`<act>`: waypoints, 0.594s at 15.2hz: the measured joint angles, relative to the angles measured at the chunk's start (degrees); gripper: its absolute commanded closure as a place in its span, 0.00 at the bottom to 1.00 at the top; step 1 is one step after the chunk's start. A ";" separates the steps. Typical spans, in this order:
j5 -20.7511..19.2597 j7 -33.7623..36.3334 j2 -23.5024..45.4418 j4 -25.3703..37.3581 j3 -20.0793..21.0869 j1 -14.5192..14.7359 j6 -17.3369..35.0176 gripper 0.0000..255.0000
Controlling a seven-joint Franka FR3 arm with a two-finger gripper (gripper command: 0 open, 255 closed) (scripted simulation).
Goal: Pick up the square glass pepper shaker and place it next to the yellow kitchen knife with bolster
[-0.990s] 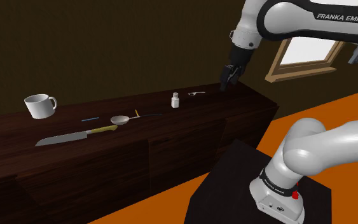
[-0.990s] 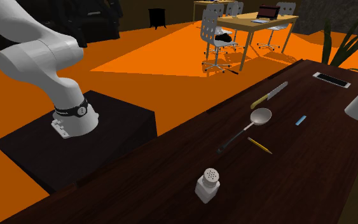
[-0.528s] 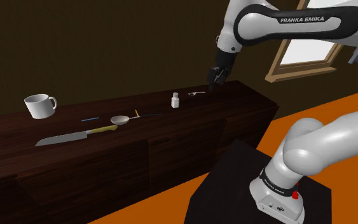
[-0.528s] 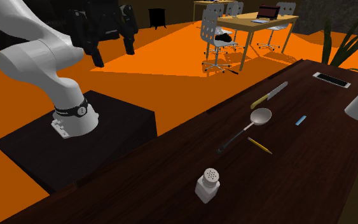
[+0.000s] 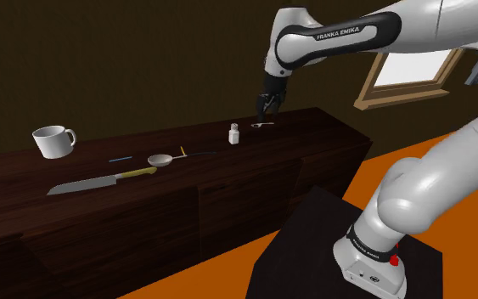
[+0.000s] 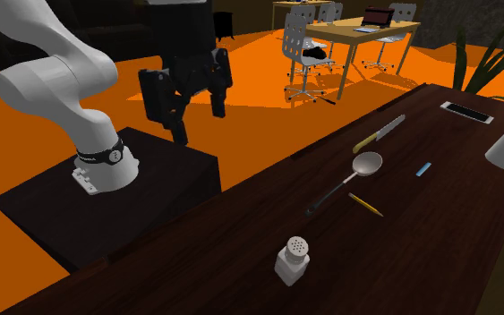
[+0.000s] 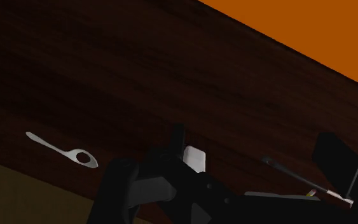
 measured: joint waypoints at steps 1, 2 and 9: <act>0.08 -0.55 2.55 1.16 -0.30 -0.03 1.20 0.00; 0.19 -0.90 4.73 2.61 -0.43 0.02 1.77 0.00; 1.52 -4.36 21.21 15.39 -1.52 -0.32 4.39 0.00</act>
